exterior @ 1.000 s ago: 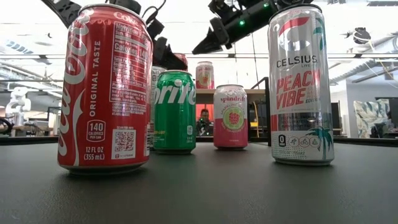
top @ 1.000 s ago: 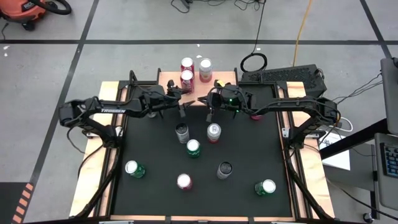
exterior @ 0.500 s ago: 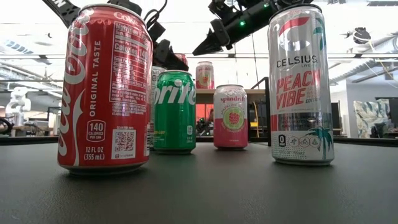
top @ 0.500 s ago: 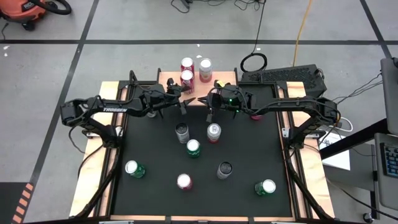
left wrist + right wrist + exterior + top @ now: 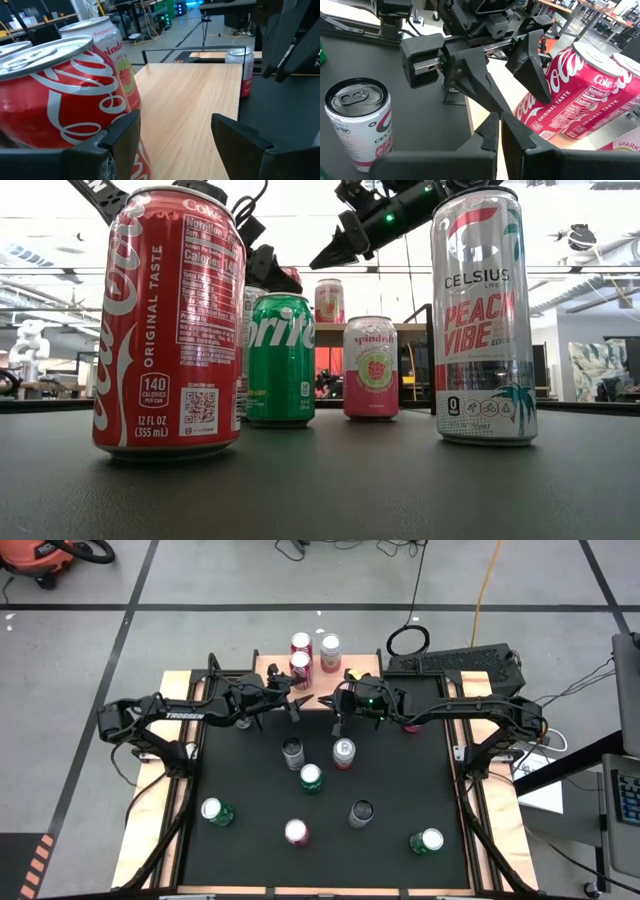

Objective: Place canned beverage on shelf
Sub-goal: Put the top red soda can on the shelf aligned with the other red soda can, then put the red soda can on the shelf aligned with the other red soda cans

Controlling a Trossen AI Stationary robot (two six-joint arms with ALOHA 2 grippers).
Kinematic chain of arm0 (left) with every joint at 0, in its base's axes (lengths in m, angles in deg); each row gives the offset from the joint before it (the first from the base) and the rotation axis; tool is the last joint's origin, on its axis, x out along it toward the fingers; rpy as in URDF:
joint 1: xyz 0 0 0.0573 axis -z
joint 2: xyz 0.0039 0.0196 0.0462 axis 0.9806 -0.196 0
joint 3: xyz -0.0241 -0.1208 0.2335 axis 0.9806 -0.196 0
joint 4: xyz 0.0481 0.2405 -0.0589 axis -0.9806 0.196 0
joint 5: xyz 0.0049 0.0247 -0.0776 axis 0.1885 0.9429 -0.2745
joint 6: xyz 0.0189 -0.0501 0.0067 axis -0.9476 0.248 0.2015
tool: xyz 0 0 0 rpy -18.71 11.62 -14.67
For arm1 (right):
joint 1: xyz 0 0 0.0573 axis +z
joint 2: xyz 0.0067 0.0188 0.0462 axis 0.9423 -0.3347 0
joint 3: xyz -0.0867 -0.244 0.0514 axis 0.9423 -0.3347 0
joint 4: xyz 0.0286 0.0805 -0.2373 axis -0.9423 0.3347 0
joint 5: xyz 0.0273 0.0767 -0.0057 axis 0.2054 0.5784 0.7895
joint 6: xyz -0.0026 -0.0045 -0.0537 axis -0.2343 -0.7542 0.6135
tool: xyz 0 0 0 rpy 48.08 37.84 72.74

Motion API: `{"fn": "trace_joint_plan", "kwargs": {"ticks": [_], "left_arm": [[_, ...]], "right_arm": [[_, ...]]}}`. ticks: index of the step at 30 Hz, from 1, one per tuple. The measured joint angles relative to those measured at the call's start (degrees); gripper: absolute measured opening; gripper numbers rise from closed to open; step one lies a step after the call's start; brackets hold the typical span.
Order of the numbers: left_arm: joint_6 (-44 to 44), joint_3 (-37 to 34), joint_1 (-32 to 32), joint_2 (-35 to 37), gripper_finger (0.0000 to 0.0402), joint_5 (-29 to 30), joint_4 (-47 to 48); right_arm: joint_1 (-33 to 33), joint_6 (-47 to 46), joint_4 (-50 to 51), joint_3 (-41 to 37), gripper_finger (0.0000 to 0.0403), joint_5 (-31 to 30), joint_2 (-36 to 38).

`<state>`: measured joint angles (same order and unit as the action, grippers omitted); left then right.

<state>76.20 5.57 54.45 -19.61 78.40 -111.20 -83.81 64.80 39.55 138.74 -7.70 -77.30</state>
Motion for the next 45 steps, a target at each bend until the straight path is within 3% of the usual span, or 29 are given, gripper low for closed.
{"fn": "trace_joint_plan", "kwargs": {"ticks": [15, 26, 32, 45], "left_arm": [[0.0, 0.0, 0.4, 0.0, 0.0244, -1.6, -0.1], [0.5, 0.0, 9.6, 3.1, 0.0244, -1.6, 1.8], [0.5, 0.0, 17.6, 3.1, 0.0244, 5.3, 3.6], [1.3, 0.0, 31.6, 3.2, 0.0244, 15.4, 3.5]], "right_arm": [[0.9, 0.6, 1.0, 0.0, 0.0000, 0.0, 0.1], [7.3, -1.7, 21.6, 0.1, 0.0000, 0.2, 8.7], [11.7, -6.5, 30.4, 0.0, 0.0000, 6.6, 11.4], [21.8, -12.3, 25.1, 0.0, 0.0000, 7.4, 9.9]]}}
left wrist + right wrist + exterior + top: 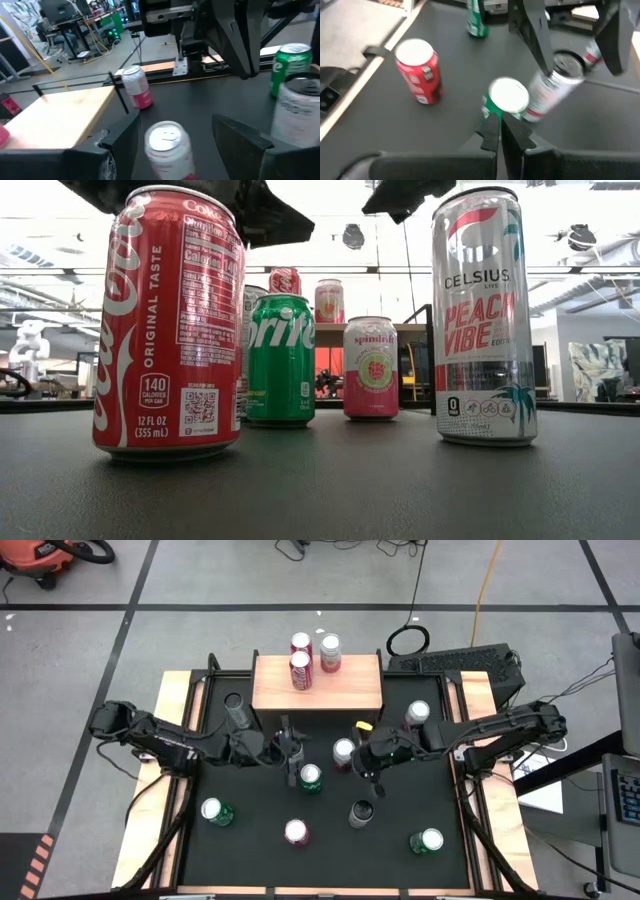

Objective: Place canned beverage on shelf
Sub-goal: Put the red soda can on the shelf aligned with the other red soda cans

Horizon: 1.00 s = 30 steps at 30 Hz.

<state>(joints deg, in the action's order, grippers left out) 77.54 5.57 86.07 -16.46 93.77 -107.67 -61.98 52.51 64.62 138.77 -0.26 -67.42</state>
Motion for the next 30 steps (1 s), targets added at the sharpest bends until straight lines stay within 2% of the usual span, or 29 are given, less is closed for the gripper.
{"fn": "trace_joint_plan", "kwargs": {"ticks": [3, 6, 12, 16, 22, 26, 30], "left_arm": [[1.3, 0.0, 3.5, 0.4, 0.0244, 2.6, 0.8], [3.3, 0.0, 7.9, 1.7, 0.0244, 7.1, 5.0], [8.6, 0.0, 18.4, 7.6, 0.0244, 17.3, 15.3], [12.7, 0.0, 24.0, 10.6, 0.0244, 18.3, 18.6], [15.9, 0.1, 29.1, 9.9, 0.0244, 18.4, 19.4], [19.1, 0.1, 30.8, 8.8, 0.0244, 19.2, 21.1], [22.6, 0.1, 31.5, 7.8, 0.0244, 20.4, 23.3]], "right_arm": [[2.2, -2.1, -4.2, 0.0, 0.0000, -1.3, -1.7], [4.3, -3.9, -8.4, 0.0, 0.0000, -4.2, -4.3], [7.6, -6.8, -13.9, 0.0, 0.0000, -4.7, -8.8], [9.1, -10.8, -19.4, 0.0, 0.0000, -4.9, -10.7], [11.1, -14.7, -24.1, 0.0, 0.0005, -13.6, -13.3], [12.6, -16.0, -25.7, 0.0, 0.0027, -13.7, -15.3], [13.6, -17.9, -28.1, 0.0, 0.0066, -13.6, -17.2]]}}
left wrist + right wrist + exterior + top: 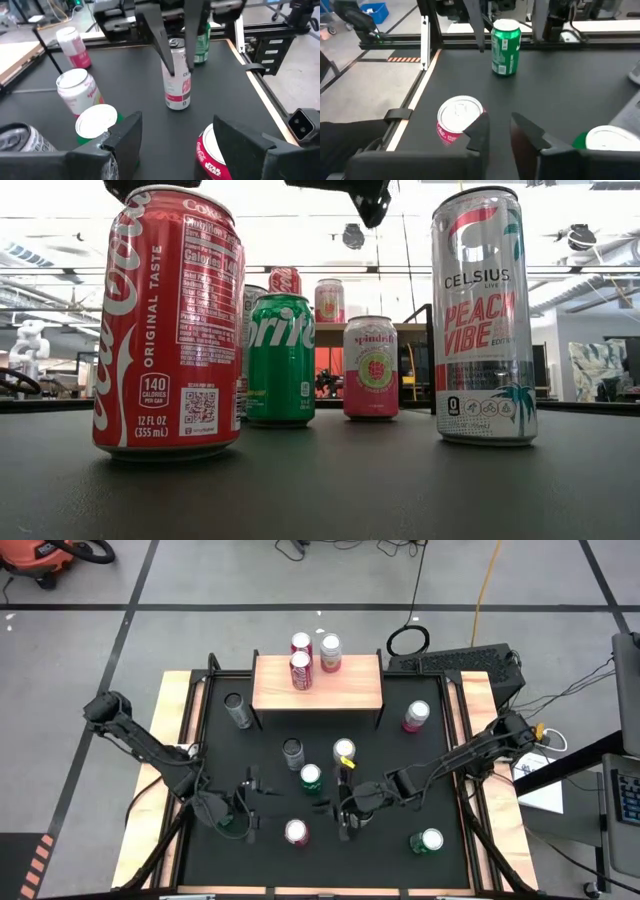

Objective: Place canned beverage on shelf
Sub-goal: Put the red soda can on the shelf aligned with the other red soda cans

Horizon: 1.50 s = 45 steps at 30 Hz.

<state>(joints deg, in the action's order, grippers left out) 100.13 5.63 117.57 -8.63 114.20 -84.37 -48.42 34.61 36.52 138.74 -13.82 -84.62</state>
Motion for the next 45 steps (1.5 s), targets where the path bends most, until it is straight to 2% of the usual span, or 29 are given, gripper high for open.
{"fn": "trace_joint_plan", "kwargs": {"ticks": [9, 16, 24, 35, 45], "left_arm": [[2.0, 0.0, 0.6, -0.3, 0.0244, 0.6, 0.4], [6.4, 0.0, 1.1, -1.7, 0.0244, 0.6, 0.0], [6.2, 0.0, 3.9, -5.8, 0.0256, 0.6, -5.8], [6.2, 0.0, 7.9, -11.7, 0.0370, 1.6, -12.2], [10.0, 0.0, 9.6, -14.5, 0.0380, 4.5, -13.5]], "right_arm": [[1.1, -3.2, 5.5, 4.9, 0.0167, -0.1, -0.7], [1.4, -2.0, 6.4, 5.7, 0.0207, -0.2, -0.7], [2.1, -2.3, 7.0, 5.7, 0.0213, -0.2, -0.7], [3.0, -2.4, 7.5, 5.7, 0.0213, -0.2, -0.7], [4.2, -2.3, 7.7, 5.7, 0.0212, -0.2, -0.7]]}}
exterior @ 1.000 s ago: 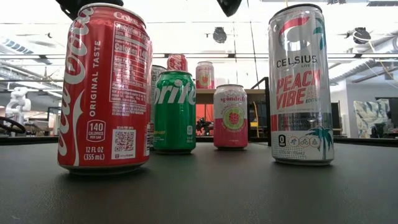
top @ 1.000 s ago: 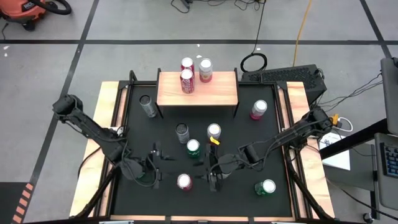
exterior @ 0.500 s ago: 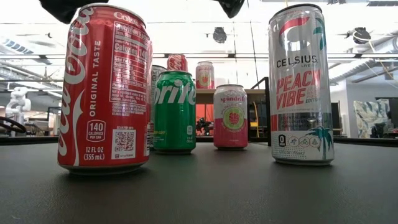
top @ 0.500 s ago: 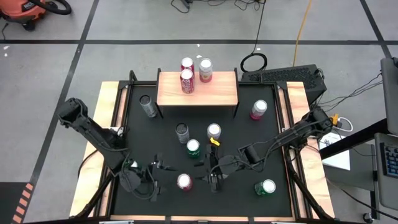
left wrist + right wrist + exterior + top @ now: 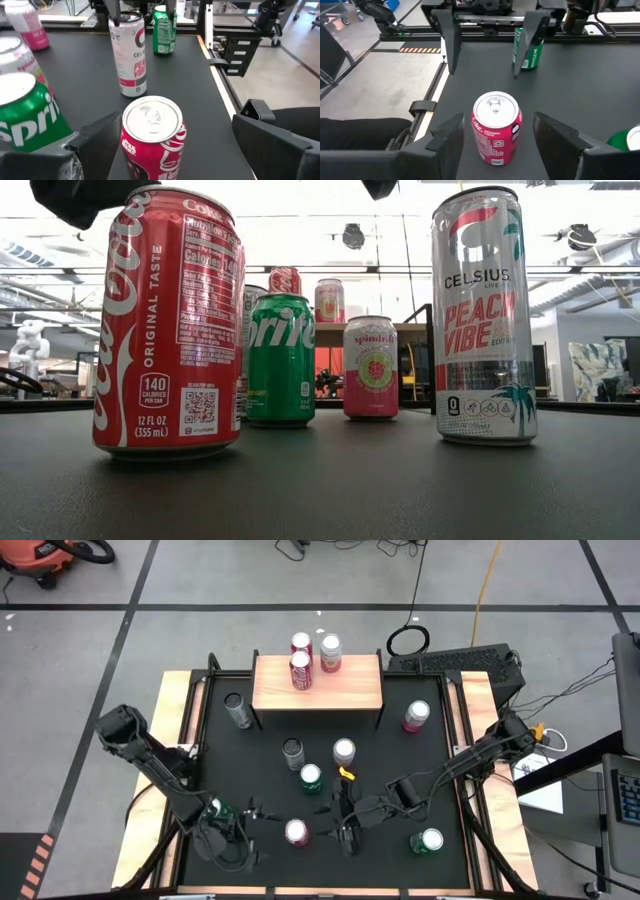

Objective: Place canned beverage on shelf
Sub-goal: Put the red soda can on the shelf aligned with the other red soda cans

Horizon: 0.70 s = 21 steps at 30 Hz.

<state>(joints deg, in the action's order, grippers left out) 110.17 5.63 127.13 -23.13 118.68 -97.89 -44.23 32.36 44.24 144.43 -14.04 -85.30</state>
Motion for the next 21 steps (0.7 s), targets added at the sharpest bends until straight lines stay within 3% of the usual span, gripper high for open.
{"fn": "trace_joint_plan", "kwargs": {"ticks": [8, 15, 21], "left_arm": [[2.4, 0.0, -0.2, -3.1, 0.0380, -0.2, -0.8], [-2.1, 0.0, -0.4, -3.1, 0.0380, -1.1, -1.3], [0.9, 0.0, -2.0, -3.1, 0.0380, -0.3, -1.3]], "right_arm": [[0.0, 0.2, 0.0, 0.0, 0.0212, 0.0, 0.0], [0.1, 0.4, 0.0, 0.0, 0.0212, 0.0, 0.0], [0.1, 0.5, 0.0, 0.0, 0.0212, 0.0, 0.0]]}}
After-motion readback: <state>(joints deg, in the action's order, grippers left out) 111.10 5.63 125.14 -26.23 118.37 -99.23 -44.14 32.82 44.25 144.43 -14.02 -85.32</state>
